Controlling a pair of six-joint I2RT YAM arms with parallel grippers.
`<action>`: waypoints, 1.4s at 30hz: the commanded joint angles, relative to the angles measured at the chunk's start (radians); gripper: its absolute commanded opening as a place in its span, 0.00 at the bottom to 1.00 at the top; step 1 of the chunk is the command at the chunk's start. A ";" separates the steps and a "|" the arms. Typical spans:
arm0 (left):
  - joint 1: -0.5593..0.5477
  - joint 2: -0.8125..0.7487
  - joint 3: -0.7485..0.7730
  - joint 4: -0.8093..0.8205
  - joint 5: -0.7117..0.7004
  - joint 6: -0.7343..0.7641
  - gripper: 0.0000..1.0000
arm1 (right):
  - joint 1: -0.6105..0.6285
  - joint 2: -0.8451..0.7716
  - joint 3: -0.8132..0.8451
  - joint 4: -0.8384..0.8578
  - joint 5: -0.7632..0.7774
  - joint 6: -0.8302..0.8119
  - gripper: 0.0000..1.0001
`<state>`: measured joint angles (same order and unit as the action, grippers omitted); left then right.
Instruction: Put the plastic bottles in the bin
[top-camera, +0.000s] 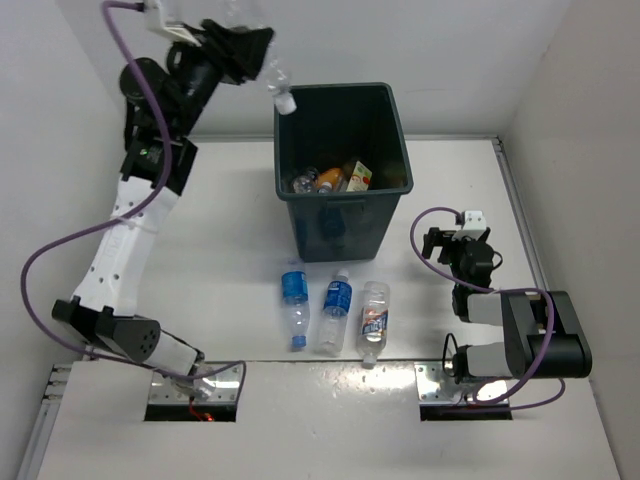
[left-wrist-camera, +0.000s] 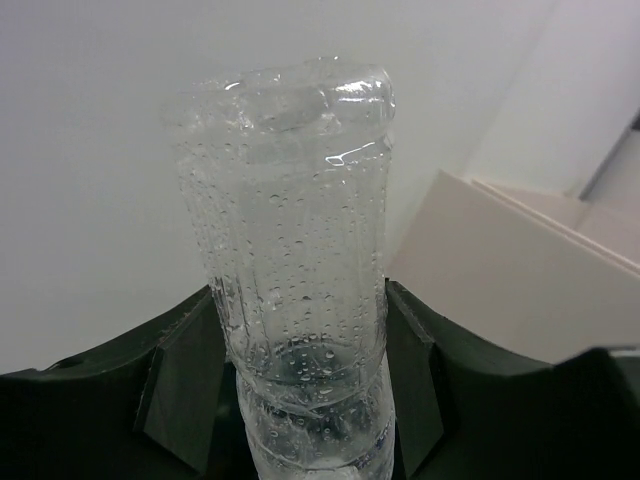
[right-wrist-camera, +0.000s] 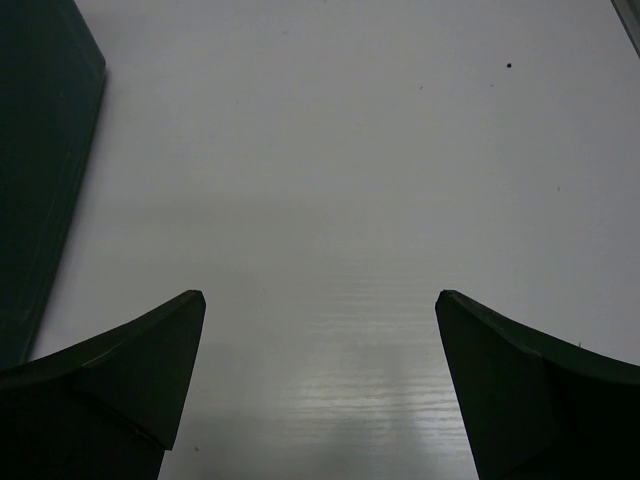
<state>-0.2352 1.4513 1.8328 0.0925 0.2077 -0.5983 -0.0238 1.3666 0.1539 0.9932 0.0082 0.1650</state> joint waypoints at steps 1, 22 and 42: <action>-0.119 0.049 0.031 -0.008 0.041 0.090 0.56 | 0.004 -0.017 0.012 0.050 0.004 0.013 1.00; -0.247 0.066 0.096 -0.184 -0.264 0.219 1.00 | 0.031 -0.017 0.012 0.049 0.053 0.013 1.00; 0.171 -0.401 -0.615 -0.227 -0.422 0.190 1.00 | 0.214 -0.743 0.042 -0.712 0.093 0.048 1.00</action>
<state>-0.1047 1.0702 1.2598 -0.1551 -0.1997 -0.4004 0.1738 0.7803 0.1631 0.5884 0.1776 0.1822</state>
